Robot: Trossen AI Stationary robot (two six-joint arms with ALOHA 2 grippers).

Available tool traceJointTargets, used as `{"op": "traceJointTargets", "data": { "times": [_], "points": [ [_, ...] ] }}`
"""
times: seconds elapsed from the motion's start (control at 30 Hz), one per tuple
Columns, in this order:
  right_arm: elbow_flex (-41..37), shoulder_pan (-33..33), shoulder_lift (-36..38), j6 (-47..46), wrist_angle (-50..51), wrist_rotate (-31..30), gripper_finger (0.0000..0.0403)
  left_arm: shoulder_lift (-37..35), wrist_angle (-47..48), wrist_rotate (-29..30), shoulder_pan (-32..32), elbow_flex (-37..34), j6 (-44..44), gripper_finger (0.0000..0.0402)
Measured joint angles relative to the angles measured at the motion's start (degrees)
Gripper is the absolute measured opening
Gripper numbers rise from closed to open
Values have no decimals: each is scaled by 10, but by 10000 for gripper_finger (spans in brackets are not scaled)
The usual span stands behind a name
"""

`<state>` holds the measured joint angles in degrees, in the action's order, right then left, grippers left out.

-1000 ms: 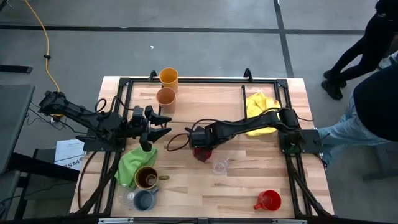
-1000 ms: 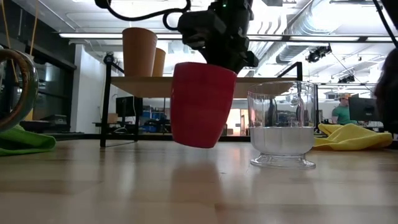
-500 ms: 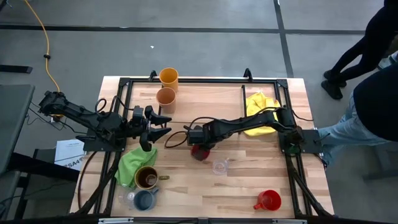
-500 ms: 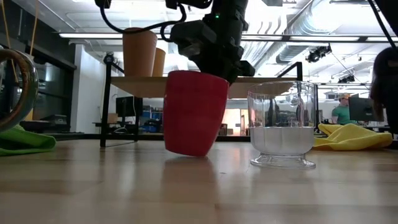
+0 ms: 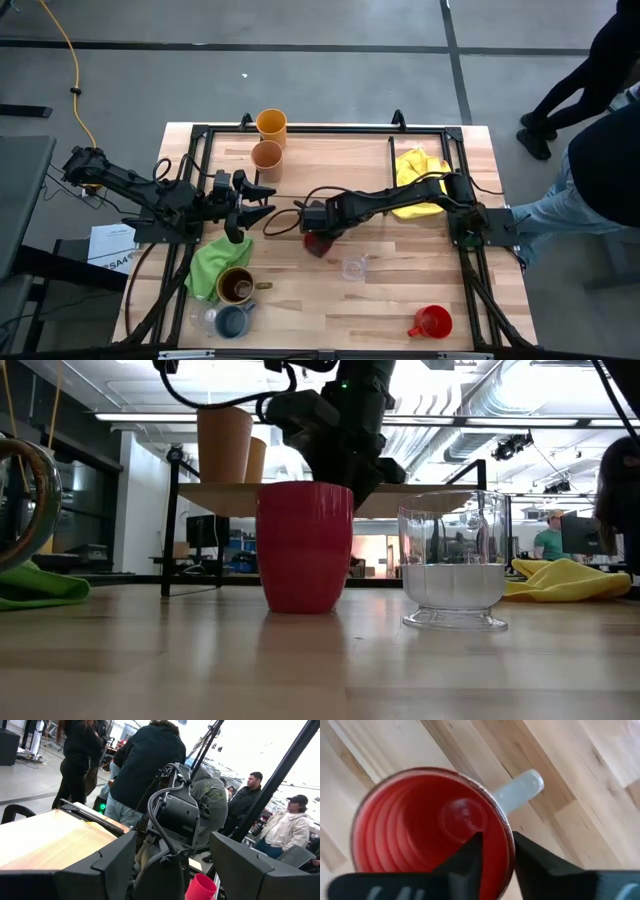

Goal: Stack small to large cups/mugs on shelf
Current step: Put the red and white mug on the shelf

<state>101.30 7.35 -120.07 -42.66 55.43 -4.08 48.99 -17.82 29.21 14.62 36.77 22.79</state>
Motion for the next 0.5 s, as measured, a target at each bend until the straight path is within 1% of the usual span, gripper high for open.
{"op": "traceJointTargets", "data": {
  "times": [0.13, 0.27, 0.4, 0.5],
  "points": [
    [0, 3, 0, 5, -17, -7, 138, 0, 0, 0, 0, 0, 0, 241],
    [0, 9, 9, 35, -19, -35, 175, 0, 0, 0, 0, 0, 0, 241],
    [0, 15, 44, 79, -3, -62, 193, 0, 1, 0, 0, 0, -3, 241],
    [0, 22, 83, 128, 20, -64, 197, 0, 1, 0, 0, 0, -4, 241]
  ]
}}
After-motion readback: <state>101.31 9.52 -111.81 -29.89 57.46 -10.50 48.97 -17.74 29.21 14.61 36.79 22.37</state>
